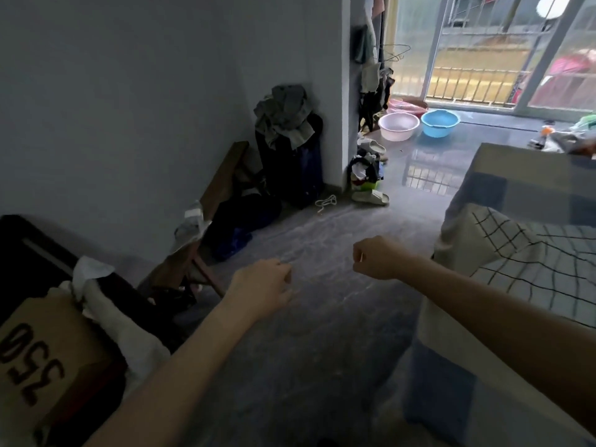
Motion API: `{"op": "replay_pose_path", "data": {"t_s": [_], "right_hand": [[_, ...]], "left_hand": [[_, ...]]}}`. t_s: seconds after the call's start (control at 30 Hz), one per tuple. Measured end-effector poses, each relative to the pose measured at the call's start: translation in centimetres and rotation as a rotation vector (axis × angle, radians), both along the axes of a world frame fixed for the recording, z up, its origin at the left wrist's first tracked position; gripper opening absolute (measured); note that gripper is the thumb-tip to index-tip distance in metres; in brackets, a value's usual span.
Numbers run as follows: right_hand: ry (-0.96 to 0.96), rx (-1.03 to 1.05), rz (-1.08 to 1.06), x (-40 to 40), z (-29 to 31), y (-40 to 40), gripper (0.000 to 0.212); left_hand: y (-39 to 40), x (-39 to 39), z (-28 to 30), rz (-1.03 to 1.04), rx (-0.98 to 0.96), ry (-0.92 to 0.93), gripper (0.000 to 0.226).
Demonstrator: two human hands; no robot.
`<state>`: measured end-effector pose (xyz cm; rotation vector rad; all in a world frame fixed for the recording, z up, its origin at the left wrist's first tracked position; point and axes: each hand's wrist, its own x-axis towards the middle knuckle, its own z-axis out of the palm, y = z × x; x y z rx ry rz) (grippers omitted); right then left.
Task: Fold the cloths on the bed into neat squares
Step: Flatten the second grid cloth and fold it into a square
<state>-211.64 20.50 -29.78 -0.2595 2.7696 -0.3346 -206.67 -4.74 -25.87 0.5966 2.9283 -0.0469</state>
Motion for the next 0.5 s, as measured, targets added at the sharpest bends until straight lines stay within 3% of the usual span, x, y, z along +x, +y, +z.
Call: {"op": "replay_pose_path", "data": {"t_s": [0.5], "right_hand": [[0.096,-0.055,-0.386,-13.3,0.0,3.9,0.026]], "left_hand": [[6.0,-22.1,-3.1,-0.374,0.077,-0.042,0.029]]}}
